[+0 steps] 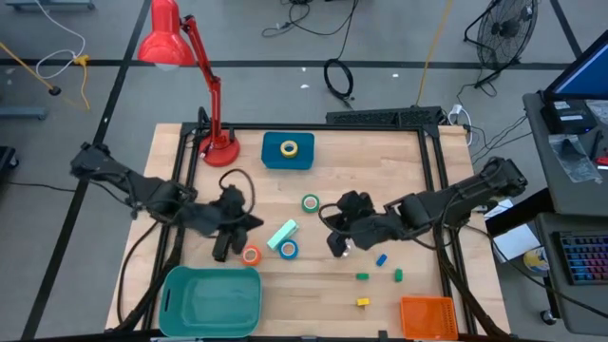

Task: Pick and place Stapler, Stapler remover, tape
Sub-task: Put the light blue staple remover into the orange bin

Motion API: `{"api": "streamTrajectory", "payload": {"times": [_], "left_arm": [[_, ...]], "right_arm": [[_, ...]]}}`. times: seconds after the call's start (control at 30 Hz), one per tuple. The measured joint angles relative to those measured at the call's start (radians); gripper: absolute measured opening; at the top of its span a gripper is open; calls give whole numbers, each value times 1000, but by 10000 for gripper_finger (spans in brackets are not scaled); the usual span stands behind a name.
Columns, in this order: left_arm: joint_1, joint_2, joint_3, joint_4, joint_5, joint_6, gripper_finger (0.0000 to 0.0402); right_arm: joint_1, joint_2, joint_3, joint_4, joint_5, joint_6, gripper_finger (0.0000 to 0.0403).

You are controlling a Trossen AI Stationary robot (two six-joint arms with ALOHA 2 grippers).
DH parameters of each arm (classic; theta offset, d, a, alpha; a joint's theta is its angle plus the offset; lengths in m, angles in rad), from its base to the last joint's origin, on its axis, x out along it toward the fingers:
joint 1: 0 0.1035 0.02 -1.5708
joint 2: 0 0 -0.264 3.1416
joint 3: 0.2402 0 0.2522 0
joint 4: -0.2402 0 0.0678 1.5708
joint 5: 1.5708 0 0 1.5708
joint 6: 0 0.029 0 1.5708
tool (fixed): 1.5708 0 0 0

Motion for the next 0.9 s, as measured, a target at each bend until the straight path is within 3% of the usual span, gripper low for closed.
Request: {"api": "streamTrajectory", "payload": {"times": [0.33,0.6,0.9], "left_arm": [[245,42,0,39,72,8,3],[413,89,-1,130,212,81,15],[517,154,-1,199,335,121,11]], "right_arm": [[-153,-14,-1,-273,-88,-102,9],[-308,-29,0,-287,-111,-314,32],[-482,-28,-70,-187,-169,-463,101]]}}
